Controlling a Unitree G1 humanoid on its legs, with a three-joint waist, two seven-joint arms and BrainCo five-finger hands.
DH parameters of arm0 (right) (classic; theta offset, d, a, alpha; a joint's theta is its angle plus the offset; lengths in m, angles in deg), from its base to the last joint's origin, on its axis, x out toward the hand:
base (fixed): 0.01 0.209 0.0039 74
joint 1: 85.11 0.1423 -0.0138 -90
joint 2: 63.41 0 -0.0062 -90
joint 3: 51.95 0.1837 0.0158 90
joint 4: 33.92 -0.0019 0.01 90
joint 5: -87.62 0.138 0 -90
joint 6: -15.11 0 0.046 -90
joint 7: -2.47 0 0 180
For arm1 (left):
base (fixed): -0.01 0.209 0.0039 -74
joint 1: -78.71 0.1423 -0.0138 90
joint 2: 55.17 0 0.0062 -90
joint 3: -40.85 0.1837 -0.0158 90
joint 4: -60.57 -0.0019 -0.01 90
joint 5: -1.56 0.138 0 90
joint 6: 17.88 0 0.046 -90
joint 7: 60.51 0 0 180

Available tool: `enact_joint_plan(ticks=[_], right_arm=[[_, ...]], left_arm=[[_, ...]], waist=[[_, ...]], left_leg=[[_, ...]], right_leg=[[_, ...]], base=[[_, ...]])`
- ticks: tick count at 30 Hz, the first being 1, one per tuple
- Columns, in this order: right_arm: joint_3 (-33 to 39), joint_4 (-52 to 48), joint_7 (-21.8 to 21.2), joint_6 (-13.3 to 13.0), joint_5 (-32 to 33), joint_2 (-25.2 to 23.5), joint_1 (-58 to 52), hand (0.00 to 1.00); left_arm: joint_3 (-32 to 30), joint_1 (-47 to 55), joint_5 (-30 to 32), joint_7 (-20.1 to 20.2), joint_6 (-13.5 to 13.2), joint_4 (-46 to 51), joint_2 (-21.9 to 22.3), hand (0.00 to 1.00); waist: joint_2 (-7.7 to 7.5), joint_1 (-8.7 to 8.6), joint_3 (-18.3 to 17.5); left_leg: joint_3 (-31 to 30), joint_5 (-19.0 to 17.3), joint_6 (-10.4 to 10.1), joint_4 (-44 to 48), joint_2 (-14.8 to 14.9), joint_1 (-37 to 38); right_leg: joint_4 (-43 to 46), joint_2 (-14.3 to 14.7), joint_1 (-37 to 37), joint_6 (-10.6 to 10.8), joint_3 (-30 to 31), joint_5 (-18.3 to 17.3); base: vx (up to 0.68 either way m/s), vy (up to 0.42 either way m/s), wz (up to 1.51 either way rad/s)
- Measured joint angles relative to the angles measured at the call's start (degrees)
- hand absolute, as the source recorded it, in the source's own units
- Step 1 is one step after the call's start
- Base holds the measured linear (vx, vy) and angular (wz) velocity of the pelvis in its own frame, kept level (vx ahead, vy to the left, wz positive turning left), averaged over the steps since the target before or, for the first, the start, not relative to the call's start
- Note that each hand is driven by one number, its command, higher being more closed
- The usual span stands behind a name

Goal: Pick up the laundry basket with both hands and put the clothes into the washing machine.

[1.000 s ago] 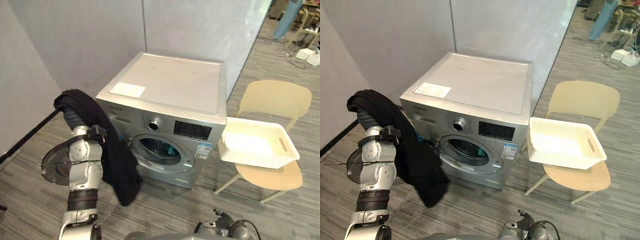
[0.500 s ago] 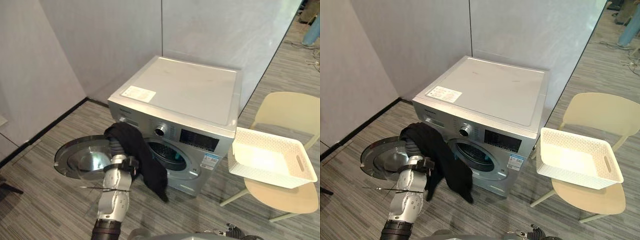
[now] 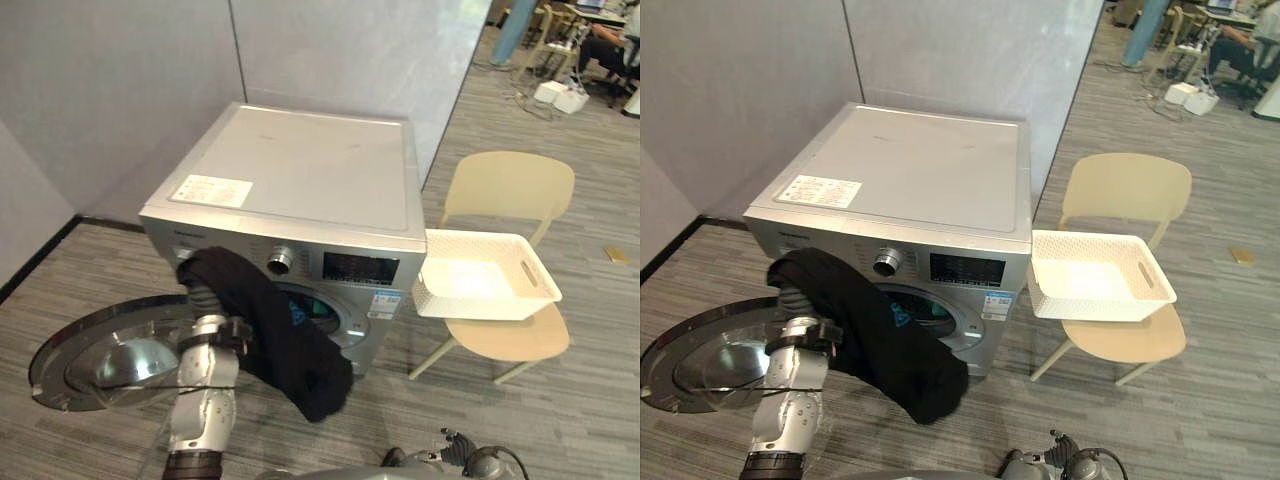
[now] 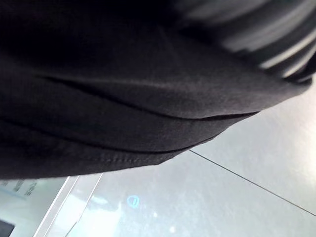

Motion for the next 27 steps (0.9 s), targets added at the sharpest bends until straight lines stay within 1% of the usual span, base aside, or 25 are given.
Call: enact_joint_plan(ticks=[1,3,4,6,7,8,9,10,11,12,13,14,15,16,17,18,19,20,21,22,23,24,25,26,27], right_arm=[[0.5,0.0,0.0,0.0,0.0,0.1,0.0,0.00],[1.5,0.1,-0.1,0.0,0.0,0.5,-0.1,0.00],[1.5,0.1,-0.2,0.0,0.1,1.0,-0.3,0.00],[2.3,0.8,-0.2,-0.1,0.3,1.2,-0.8,0.00],[3.0,2.2,-0.1,0.0,0.3,1.3,-1.0,0.00],[3.7,3.4,0.0,0.6,0.4,1.7,-1.0,0.00],[3.7,4.1,0.1,1.2,0.4,1.9,-0.8,0.00],[3.8,4.6,0.3,1.8,0.5,2.1,-0.6,0.00],[4.1,4.6,0.6,2.2,0.7,2.0,-0.4,0.00],[5.5,4.6,1.7,3.1,0.9,2.0,-0.2,0.00],[5.9,4.6,2.3,3.5,0.9,2.1,0.1,0.00],[6.5,4.6,2.6,3.6,1.2,2.2,0.5,0.00],[6.4,4.6,3.1,3.5,1.5,2.0,1.5,0.00],[6.4,4.6,3.3,3.5,1.5,1.8,1.7,0.00],[6.4,4.6,3.7,3.4,1.6,1.2,2.1,0.00],[6.3,4.6,3.8,3.3,2.6,1.0,2.1,0.00],[6.3,4.6,3.9,3.3,2.6,0.8,2.0,0.00],[5.7,4.7,4.1,3.2,2.6,-0.7,1.8,0.00],[5.6,4.7,4.1,3.0,2.6,-1.1,1.8,0.00],[5.6,4.9,4.4,2.8,2.6,-1.5,1.8,0.00],[5.8,5.1,4.9,2.8,2.7,-1.5,2.0,0.00],[6.0,5.1,5.0,2.8,3.0,-1.5,2.1,0.00],[6.0,5.0,4.9,2.8,3.2,-1.5,2.2,0.00],[6.0,5.0,4.9,2.7,3.1,-1.5,2.2,0.00],[6.0,4.9,4.7,2.7,3.0,-1.6,2.3,0.00]], left_arm=[[-1.1,-0.1,0.0,-0.4,0.0,0.0,0.1,1.00],[-1.5,-0.3,0.0,-1.3,0.0,0.0,0.3,1.00],[-1.5,-0.7,0.1,-1.4,0.0,0.0,0.7,1.00],[-1.5,-1.1,0.1,-1.4,0.0,0.0,1.4,1.00],[-1.5,-1.3,0.1,-1.4,-0.1,0.0,1.8,1.00],[-1.3,-1.2,0.0,-1.4,-0.3,0.0,2.4,1.00],[-1.2,-0.9,-0.2,-1.4,-0.4,0.0,2.7,1.00],[-1.4,0.0,-1.0,-1.6,-0.4,0.0,2.6,1.00],[-1.1,0.4,-1.1,-1.6,-0.5,0.0,2.4,1.00],[-0.8,0.7,-1.1,-1.4,-0.4,0.0,2.2,1.00],[-0.3,0.6,-1.1,-1.3,-0.4,0.1,2.2,1.00],[0.5,0.7,-1.1,-1.2,-0.4,0.4,2.0,1.00],[0.9,1.1,-1.1,-1.1,-0.3,1.4,1.9,1.00],[0.9,1.2,-1.1,-1.1,-0.3,1.6,1.9,1.00],[0.8,1.5,-1.1,-1.1,-0.3,1.7,1.8,1.00],[0.8,2.3,-1.1,-1.2,-0.3,1.7,2.1,1.00],[0.6,2.9,-1.1,-1.2,-0.3,1.7,2.1,1.00],[0.2,3.9,-1.1,-1.3,-0.2,1.7,1.5,1.00],[-0.2,3.9,-1.1,-1.4,-0.2,1.7,1.3,1.00],[-0.7,3.6,-1.1,-1.4,0.0,1.7,1.3,1.00],[-0.9,3.5,-1.1,-1.4,0.7,1.7,1.3,1.00],[-1.0,3.5,-1.0,-1.7,1.0,1.7,1.4,1.00],[-1.2,3.4,-1.0,-2.1,1.0,1.7,1.3,1.00],[-1.2,3.2,-0.9,-2.7,0.9,1.7,1.2,1.00],[-1.4,2.9,-0.9,-3.6,0.8,1.7,1.1,1.00]], waist=[[-0.49,-0.13,-0.3],[0.30,-0.17,0.1],[0.77,-0.21,0.0],[1.37,-0.43,-0.3],[1.82,-0.60,-0.1],[2.56,-0.35,0.3],[3.09,0.37,0.5],[3.48,1.40,1.0],[2.29,1.50,1.7],[1.00,1.52,2.0],[0.70,1.50,2.1],[0.30,1.45,2.2],[-0.64,1.52,2.7],[-0.95,1.52,2.9],[-1.54,1.53,3.2],[-1.49,1.84,3.3],[-1.08,2.34,3.0],[-3.46,2.98,2.6],[-4.19,3.00,2.4],[-5.23,2.87,2.7],[-5.41,3.08,3.0],[-4.84,3.05,3.4],[-5.04,2.99,3.3],[-4.63,3.01,3.4],[-4.19,3.00,3.7]], left_leg=[[0.0,0.1,-0.1,0.0,-0.1,0.0],[-0.9,0.4,-0.5,0.0,-0.2,-0.4],[-2.7,0.5,-0.6,0.0,-0.4,-0.9],[-6.2,0.4,-0.7,2.2,0.3,-2.4],[-8.9,0.4,-0.7,6.4,1.0,-5.1],[-11.0,0.7,-0.3,14.8,2.9,-9.3],[-11.3,1.2,0.3,18.7,4.1,-11.2],[-11.2,3.4,0.8,24.4,6.0,-13.8],[-11.0,6.2,1.5,27.6,6.4,-15.3],[-9.6,4.0,1.9,26.9,6.2,-16.9],[-9.0,3.2,2.0,25.1,5.9,-17.7],[-8.8,2.9,1.9,21.6,4.9,-19.2],[-8.8,3.1,1.7,15.1,4.1,-20.9],[-8.8,3.2,1.6,13.7,4.1,-21.1],[-8.9,4.1,0.9,10.1,4.3,-21.6],[-9.5,9.2,-0.4,5.3,4.9,-20.7],[-9.8,12.1,-0.6,5.4,5.1,-19.8],[-9.2,11.1,-0.3,7.4,4.9,-19.6],[-9.2,10.1,-0.4,8.7,4.8,-19.9],[-9.1,8.1,0.1,11.8,4.8,-21.0],[-7.9,5.8,0.8,15.1,5.2,-21.2],[-6.7,4.4,1.6,16.9,5.5,-21.1],[-5.2,2.6,2.2,18.2,5.5,-20.0],[-3.9,1.5,2.5,18.2,5.5,-19.1],[-1.8,-0.1,3.0,18.2,5.3,-17.8]], right_leg=[[-0.1,0.1,0.1,0.3,0.3,1.0],[0.7,0.4,0.3,0.5,0.5,0.8],[1.7,0.1,0.2,1.1,0.5,0.0],[2.7,-0.1,1.2,1.4,-2.0,-2.1],[2.0,0.4,2.9,1.5,-4.7,-3.6],[0.8,2.1,4.6,1.2,-6.8,-4.0],[0.3,3.0,5.4,0.9,-7.3,-4.2],[-1.0,4.2,7.5,0.1,-7.9,-4.4],[-2.6,4.5,9.3,0.1,-8.6,-4.5],[-4.8,4.3,10.9,-0.4,-9.2,-4.2],[-5.7,4.3,11.2,-0.6,-9.3,-4.0],[-6.8,4.3,11.2,-0.7,-9.3,-3.7],[-8.2,4.2,11.3,-0.2,-9.3,-3.6],[-8.4,4.2,11.4,-0.2,-9.3,-3.6],[-8.8,4.4,11.8,0.6,-9.2,-3.1],[-9.1,5.6,12.6,2.0,-8.0,-2.5],[-9.2,6.0,13.0,2.9,-6.8,-2.1],[-9.7,5.6,13.2,4.0,-4.9,-1.4],[-9.9,5.5,13.2,4.3,-4.7,-1.2],[-9.0,4.9,13.1,4.7,-4.5,-1.2],[-6.1,3.7,12.4,5.3,-3.5,-1.7],[-2.3,2.3,11.2,5.6,-2.6,-2.3],[3.1,-0.2,9.1,5.3,-2.2,-2.5],[5.4,-1.3,8.3,5.1,-2.5,-2.3],[8.3,-3.3,7.2,4.6,-3.4,-2.0]], base=[[0.00,0.000,0.00],[-0.01,-0.009,0.10],[-0.02,-0.039,0.39],[0.05,-0.068,0.74],[0.10,-0.158,1.04],[0.08,-0.182,0.88],[0.06,-0.176,0.42],[0.03,-0.126,0.19],[0.07,-0.191,0.38],[0.07,-0.157,0.41],[0.08,-0.136,0.39],[0.05,-0.015,0.14],[0.04,0.003,0.05],[0.05,0.041,-0.10],[0.13,0.119,-0.28],[0.18,0.170,-0.46],[0.25,0.215,-0.73],[0.21,0.151,-0.57],[0.26,0.179,-0.37],[0.23,0.216,-0.22],[0.23,0.298,-0.30],[0.16,0.310,-0.48],[0.10,0.255,-0.42],[0.06,0.250,-0.53],[0.04,0.197,-0.46]])
